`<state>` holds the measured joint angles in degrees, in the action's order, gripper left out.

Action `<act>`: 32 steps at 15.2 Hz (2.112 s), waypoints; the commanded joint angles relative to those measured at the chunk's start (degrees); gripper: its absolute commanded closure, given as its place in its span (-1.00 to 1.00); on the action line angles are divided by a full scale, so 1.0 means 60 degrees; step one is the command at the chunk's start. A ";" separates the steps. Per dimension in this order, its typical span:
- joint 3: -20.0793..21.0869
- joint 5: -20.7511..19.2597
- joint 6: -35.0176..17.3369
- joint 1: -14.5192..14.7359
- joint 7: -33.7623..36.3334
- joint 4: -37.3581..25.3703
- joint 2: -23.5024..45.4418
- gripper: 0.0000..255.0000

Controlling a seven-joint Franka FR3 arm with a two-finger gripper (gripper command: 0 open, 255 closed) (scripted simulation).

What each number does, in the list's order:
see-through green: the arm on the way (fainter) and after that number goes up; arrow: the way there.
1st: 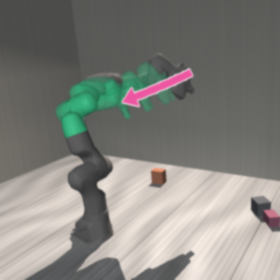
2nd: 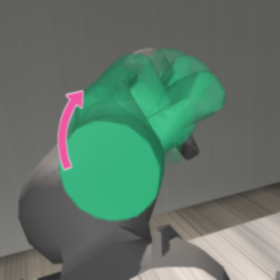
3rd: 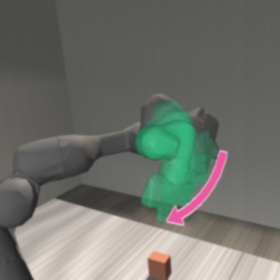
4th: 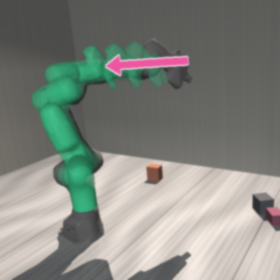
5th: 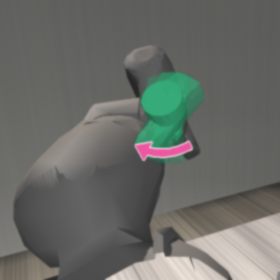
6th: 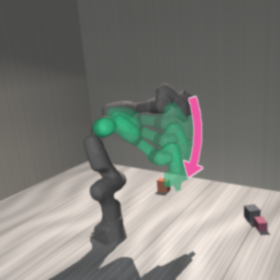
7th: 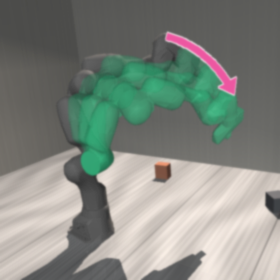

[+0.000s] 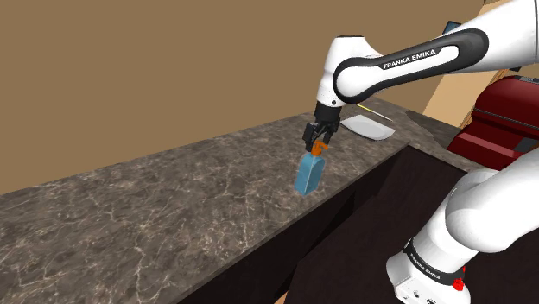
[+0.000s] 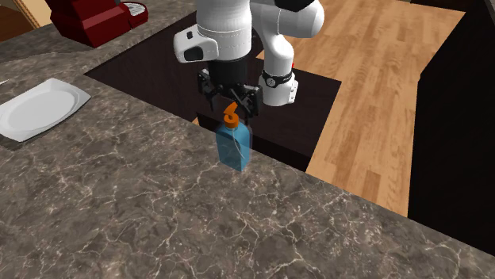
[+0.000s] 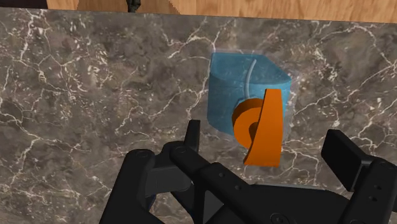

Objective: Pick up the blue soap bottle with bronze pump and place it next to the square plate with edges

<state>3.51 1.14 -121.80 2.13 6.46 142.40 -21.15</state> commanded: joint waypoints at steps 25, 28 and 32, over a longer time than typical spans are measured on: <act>-0.0028 -0.0002 0.0478 -0.0010 -0.0030 -0.0283 -0.0199 1.00; -0.0036 -0.0002 0.0892 -0.0011 -0.0034 -0.0567 -0.0330 1.00; -0.0047 -0.0004 0.1436 -0.0012 -0.0038 -0.0971 -0.0469 1.00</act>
<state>3.24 1.12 -114.10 2.06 6.24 137.12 -23.60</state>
